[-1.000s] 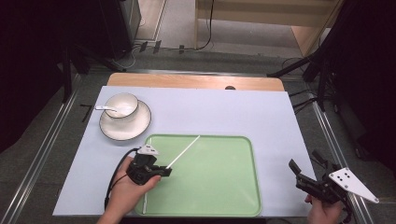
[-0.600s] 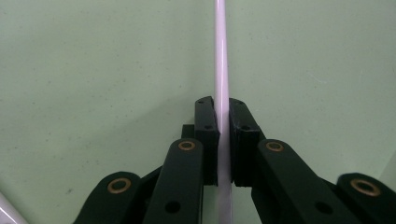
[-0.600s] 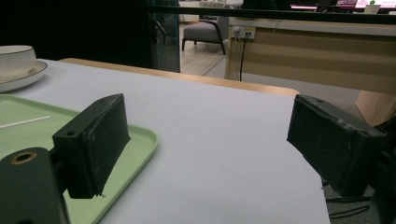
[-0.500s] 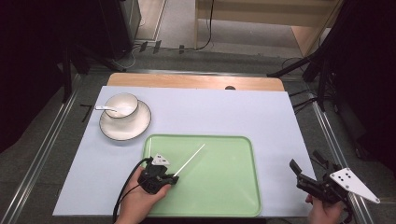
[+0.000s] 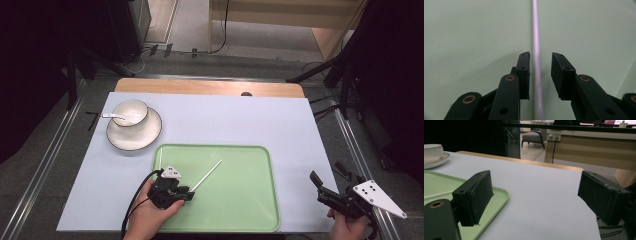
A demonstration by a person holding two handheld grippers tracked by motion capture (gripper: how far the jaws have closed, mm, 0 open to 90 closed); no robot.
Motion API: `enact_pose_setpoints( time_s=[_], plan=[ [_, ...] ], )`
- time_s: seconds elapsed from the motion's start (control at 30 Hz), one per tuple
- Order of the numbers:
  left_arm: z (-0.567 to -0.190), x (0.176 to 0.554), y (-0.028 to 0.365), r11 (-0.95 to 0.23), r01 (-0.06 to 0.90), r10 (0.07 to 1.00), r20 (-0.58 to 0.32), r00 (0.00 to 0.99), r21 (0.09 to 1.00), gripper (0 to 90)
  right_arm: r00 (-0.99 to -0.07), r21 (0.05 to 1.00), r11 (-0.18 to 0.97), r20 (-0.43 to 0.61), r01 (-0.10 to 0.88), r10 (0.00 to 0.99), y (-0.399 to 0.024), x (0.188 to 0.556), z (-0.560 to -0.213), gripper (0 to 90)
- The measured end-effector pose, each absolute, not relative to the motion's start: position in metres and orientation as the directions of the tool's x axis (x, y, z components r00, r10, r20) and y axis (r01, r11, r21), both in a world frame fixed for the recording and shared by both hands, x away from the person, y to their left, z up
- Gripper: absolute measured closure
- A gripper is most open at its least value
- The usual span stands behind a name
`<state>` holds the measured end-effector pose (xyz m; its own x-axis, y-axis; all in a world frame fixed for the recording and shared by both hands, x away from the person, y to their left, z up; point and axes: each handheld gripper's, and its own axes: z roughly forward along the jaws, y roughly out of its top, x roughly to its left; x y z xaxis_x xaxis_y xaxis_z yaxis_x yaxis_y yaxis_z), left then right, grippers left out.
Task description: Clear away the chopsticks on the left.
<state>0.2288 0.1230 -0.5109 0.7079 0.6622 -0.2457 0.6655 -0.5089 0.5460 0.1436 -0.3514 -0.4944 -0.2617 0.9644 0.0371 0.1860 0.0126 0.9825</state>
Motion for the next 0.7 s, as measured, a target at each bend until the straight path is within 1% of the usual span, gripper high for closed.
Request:
enact_pose_setpoints(
  time_s=[0.03,0.17,0.2,0.27,0.3,0.33,0.37,0.4,0.47,0.5,0.53,0.57,0.63,0.7],
  plan=[
    [-0.511,0.229,0.123,-0.508,0.664,0.665,-0.24,0.707,0.548,73.1,-0.262,0.983,0.011,0.038,0.186,0.964,-0.352,0.144,-0.494,12.8],
    [-0.511,0.231,0.124,-0.504,0.672,0.66,-0.26,0.705,0.542,72.1,-0.261,0.983,0.011,0.038,0.186,0.965,-0.352,0.144,-0.494,12.9],
    [-0.51,0.23,0.124,-0.504,0.672,0.662,-0.256,0.704,0.543,67.3,-0.26,0.983,0.011,0.038,0.185,0.965,-0.352,0.143,-0.494,12.8],
    [-0.506,0.23,0.122,-0.509,0.657,0.661,-0.237,0.712,0.555,65.7,-0.259,0.983,0.011,0.038,0.184,0.965,-0.353,0.143,-0.494,12.9],
    [-0.503,0.231,0.121,-0.495,0.652,0.656,-0.246,0.714,0.574,66.9,-0.258,0.983,0.01,0.038,0.184,0.965,-0.353,0.143,-0.494,12.8],
    [-0.498,0.232,0.12,-0.481,0.643,0.655,-0.243,0.716,0.596,76.9,-0.256,0.983,0.01,0.037,0.182,0.966,-0.353,0.143,-0.494,12.9],
    [-0.49,0.237,0.115,-0.479,0.627,0.637,-0.248,0.73,0.614,83.7,-0.258,0.983,0.01,0.039,0.184,0.965,-0.354,0.143,-0.494,12.9],
    [-0.49,0.237,0.115,-0.479,0.627,0.637,-0.248,0.73,0.614,88.7,-0.257,0.983,0.009,0.04,0.185,0.966,-0.354,0.143,-0.494,12.9],
    [-0.487,0.246,0.1,-0.497,0.612,0.613,-0.25,0.749,0.615,90.0,-0.259,0.982,0.009,0.04,0.186,0.965,-0.353,0.143,-0.494,12.9],
    [-0.487,0.246,0.1,-0.497,0.612,0.613,-0.25,0.749,0.615,90.0,-0.259,0.982,0.009,0.04,0.186,0.965,-0.353,0.143,-0.494,12.9],
    [-0.489,0.253,0.088,-0.502,0.612,0.611,-0.25,0.751,0.611,90.0,-0.258,0.983,0.01,0.038,0.184,0.965,-0.353,0.144,-0.494,12.9],
    [-0.489,0.253,0.088,-0.502,0.612,0.611,-0.25,0.751,0.611,90.0,-0.26,0.983,0.012,0.037,0.184,0.965,-0.353,0.144,-0.494,12.9],
    [-0.495,0.26,0.076,-0.506,0.621,0.603,-0.269,0.751,0.599,90.0,-0.26,0.983,0.011,0.038,0.185,0.965,-0.353,0.144,-0.495,12.8],
    [-0.503,0.267,0.063,-0.53,0.62,0.595,-0.267,0.758,0.579,90.0,-0.259,0.982,0.007,0.042,0.187,0.965,-0.353,0.144,-0.495,12.9]
  ],
)
